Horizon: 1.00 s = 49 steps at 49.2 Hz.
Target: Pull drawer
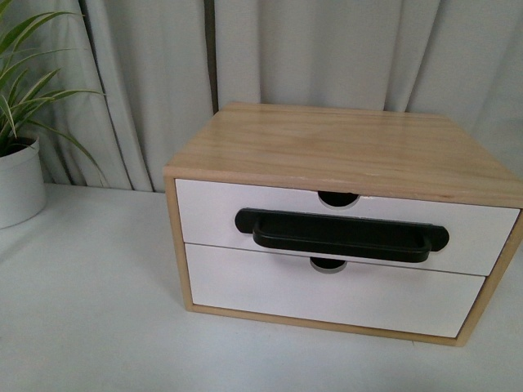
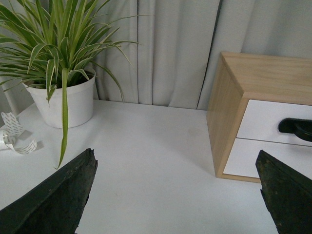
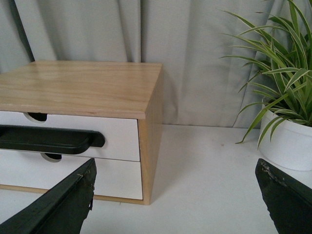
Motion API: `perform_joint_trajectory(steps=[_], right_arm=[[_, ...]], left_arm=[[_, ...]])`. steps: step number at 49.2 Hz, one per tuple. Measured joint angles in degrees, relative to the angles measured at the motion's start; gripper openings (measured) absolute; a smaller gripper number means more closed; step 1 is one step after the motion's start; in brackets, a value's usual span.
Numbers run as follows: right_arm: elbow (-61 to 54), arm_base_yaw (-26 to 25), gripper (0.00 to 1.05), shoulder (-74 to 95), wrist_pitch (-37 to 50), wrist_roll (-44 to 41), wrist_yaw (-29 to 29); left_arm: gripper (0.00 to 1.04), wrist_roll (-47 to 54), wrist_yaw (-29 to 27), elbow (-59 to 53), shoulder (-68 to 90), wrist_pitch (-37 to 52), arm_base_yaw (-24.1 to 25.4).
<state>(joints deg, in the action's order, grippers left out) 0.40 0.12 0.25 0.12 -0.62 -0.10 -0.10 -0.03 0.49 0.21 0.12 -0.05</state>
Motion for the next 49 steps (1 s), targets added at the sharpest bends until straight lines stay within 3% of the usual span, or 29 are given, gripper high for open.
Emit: perform_joint_trajectory(steps=[49], right_arm=[[0.0,0.0,0.96,0.0,0.0,0.0,0.0]], left_arm=[[0.99,0.0,0.0,0.0,0.0,0.0,0.0]])
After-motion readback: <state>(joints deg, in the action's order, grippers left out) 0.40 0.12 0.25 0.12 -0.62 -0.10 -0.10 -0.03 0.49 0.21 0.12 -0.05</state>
